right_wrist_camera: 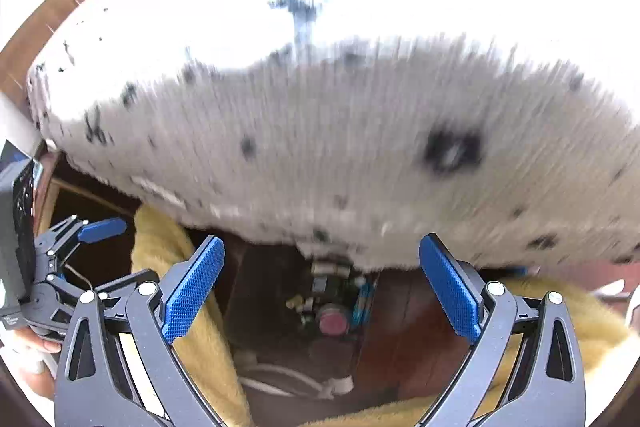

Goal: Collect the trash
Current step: 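Open both tools to drop the spool and tin into the bin, then move both tools back up over the remaining items on the bed, then grasp the white tape roll with the left tool while the right tool grasps the pipe-cleaner toy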

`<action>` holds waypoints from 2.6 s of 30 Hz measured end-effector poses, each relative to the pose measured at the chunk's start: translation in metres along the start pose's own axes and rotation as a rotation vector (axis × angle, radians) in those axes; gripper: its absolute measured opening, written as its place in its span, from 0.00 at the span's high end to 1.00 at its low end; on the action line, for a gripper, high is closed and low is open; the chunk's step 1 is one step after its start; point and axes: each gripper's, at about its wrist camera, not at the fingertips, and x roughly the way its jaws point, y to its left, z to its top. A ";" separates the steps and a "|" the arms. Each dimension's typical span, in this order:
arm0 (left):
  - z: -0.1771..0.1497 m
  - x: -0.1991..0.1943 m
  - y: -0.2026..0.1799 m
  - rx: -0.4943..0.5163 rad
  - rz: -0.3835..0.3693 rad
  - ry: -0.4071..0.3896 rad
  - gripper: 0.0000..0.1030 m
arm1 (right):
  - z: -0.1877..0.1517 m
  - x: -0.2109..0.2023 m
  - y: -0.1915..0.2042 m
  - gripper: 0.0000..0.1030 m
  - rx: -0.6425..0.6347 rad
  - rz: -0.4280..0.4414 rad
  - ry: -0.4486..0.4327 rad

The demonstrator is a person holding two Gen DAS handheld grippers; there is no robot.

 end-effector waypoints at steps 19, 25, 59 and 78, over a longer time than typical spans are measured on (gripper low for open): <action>0.106 -0.074 0.029 0.011 0.128 -0.250 0.08 | 0.115 -0.062 0.011 0.04 -0.110 -0.063 -0.211; 0.142 -0.068 0.044 -0.009 0.140 -0.269 0.08 | 0.146 -0.046 0.013 0.04 -0.111 -0.073 -0.208; 0.317 0.049 0.120 -0.070 0.198 -0.220 0.09 | 0.289 0.099 -0.017 0.04 -0.054 -0.086 -0.134; 0.375 0.106 0.113 -0.023 0.171 -0.148 0.33 | 0.314 0.125 -0.022 0.59 -0.087 -0.035 -0.133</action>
